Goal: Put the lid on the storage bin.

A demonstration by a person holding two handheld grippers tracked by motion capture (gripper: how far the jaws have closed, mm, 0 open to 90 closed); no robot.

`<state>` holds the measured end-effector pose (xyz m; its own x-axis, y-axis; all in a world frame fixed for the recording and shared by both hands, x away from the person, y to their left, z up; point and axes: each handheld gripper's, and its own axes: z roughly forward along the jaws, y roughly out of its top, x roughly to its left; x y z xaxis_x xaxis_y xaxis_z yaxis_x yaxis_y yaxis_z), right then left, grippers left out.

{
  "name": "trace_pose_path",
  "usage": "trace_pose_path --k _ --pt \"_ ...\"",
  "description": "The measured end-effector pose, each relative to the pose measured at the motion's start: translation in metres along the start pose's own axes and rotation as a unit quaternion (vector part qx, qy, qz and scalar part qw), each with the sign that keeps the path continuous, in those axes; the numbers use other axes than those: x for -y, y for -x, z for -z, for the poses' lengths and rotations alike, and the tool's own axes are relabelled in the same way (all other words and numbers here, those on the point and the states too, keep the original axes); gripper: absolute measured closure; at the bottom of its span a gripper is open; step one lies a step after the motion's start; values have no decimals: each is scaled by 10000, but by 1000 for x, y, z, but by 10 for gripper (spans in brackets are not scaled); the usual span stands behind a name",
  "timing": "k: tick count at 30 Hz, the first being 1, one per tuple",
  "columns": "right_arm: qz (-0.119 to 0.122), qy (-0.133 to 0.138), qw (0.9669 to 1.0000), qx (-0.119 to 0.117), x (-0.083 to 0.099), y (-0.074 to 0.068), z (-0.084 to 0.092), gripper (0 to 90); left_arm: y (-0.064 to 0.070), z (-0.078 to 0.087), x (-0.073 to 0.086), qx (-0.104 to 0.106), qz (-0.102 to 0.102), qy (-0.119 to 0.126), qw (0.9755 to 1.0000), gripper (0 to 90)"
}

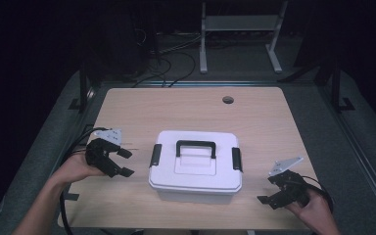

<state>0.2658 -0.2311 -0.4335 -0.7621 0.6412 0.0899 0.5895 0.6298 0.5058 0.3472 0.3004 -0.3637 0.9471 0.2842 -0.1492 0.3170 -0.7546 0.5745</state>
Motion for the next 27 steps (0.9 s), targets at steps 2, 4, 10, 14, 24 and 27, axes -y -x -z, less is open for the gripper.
trace_pose_path --k 2,4,10,14,24,27 --pt "5 -1 10000 -5 0 0 0 185 0 -2 3 -3 29 6 10000 253" --pt "-2 1 10000 -1 0 0 0 185 0 -3 6 -46 43 8 10000 248" --pt "-31 3 10000 1 2 0 0 185 0 -8 22 -72 181 83 9998 246" --pt "-30 -10 10000 0 2 -1 0 185 1 -11 30 -95 220 90 9997 244" --pt "-49 -10 10000 -23 4 1 -1 184 2 -22 46 -187 436 107 9988 213" --pt "-53 35 10000 1 5 1 1 179 6 -24 48 -253 478 102 9985 190"
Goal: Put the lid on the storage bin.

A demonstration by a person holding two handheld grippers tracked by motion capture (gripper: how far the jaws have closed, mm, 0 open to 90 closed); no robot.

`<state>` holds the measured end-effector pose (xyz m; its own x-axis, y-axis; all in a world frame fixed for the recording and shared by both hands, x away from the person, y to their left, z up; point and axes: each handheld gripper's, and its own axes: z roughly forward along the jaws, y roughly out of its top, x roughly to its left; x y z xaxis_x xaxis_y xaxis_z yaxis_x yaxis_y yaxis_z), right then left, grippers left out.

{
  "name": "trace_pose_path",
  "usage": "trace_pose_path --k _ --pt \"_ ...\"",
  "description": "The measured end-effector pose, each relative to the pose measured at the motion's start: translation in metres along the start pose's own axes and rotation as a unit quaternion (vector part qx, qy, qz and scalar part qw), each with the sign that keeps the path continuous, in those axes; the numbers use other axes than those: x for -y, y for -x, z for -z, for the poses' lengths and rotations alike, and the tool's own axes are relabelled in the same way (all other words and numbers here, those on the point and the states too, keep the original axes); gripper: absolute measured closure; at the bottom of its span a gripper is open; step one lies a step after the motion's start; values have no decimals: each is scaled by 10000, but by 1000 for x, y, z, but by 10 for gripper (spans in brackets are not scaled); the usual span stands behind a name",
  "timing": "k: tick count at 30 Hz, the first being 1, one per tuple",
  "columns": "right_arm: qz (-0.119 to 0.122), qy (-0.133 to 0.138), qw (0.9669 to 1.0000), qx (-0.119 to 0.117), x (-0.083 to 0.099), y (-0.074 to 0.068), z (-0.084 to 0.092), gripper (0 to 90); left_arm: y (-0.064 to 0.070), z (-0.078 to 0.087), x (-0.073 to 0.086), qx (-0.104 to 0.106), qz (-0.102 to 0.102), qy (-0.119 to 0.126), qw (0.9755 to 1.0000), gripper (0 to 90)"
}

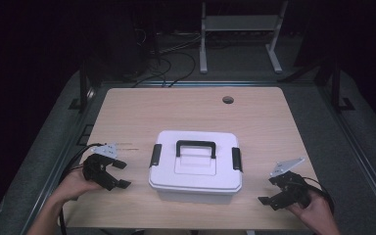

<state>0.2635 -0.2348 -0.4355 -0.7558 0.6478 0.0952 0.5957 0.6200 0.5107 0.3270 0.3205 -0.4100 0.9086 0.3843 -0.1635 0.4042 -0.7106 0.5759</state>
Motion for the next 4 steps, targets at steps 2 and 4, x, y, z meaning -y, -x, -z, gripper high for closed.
trace_pose_path --k 2,4 --pt "-7 24 10000 4 0 0 1 177 4 0 2 -44 -40 15 10000 186" --pt "-9 79 10000 -6 1 0 3 177 8 0 3 -190 -26 21 9998 170"
